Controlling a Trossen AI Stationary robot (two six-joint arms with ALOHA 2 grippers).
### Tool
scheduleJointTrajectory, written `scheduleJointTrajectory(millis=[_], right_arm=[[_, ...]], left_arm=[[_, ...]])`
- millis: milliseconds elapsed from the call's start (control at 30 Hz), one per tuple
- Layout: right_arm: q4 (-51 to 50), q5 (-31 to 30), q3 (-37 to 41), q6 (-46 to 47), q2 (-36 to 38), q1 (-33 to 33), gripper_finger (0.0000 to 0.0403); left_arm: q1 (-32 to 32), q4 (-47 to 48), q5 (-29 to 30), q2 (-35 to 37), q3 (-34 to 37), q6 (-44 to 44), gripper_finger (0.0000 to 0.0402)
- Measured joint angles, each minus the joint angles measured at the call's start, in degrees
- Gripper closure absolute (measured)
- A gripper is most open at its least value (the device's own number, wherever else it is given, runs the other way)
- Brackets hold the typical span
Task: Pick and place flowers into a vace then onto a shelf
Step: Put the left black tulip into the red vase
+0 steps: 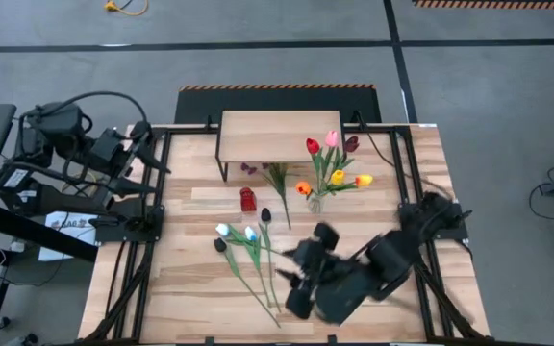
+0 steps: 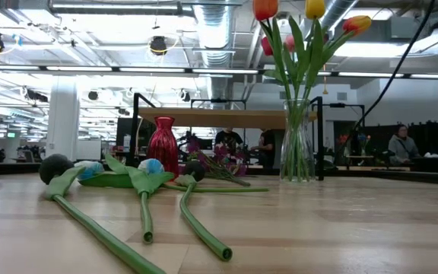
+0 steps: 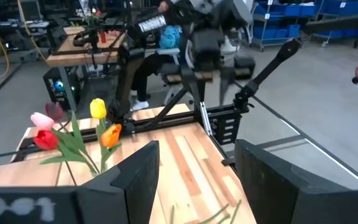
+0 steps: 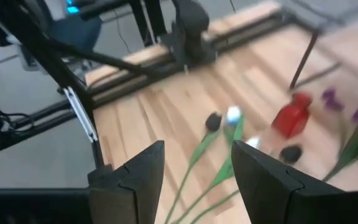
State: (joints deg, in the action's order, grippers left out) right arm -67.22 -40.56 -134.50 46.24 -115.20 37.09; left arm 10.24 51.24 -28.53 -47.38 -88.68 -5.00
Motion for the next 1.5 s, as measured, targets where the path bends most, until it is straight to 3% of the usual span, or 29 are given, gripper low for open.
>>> scheduleJointTrajectory(millis=[167, 467, 933, 1500], right_arm=[[0.0, 1.4, 0.0, 9.6, -6.6, 0.0, 0.0223], [1.0, 9.2, 0.0, 21.6, -19.2, -1.1, 0.0223], [17.7, 23.4, 0.0, 9.5, -33.3, -6.5, 0.0223], [13.4, 28.4, 0.0, 5.9, -35.1, -10.1, 0.0224]], left_arm=[[0.0, -1.3, -0.2, 2.1, 1.7, -0.1, 0.0203], [0.0, -0.6, -0.2, 3.6, 2.8, 0.1, 0.0203], [0.0, 0.9, -1.1, 3.5, 2.8, -0.1, 0.0203], [0.0, 0.9, -0.3, 3.5, 2.8, 1.4, 0.0203]])
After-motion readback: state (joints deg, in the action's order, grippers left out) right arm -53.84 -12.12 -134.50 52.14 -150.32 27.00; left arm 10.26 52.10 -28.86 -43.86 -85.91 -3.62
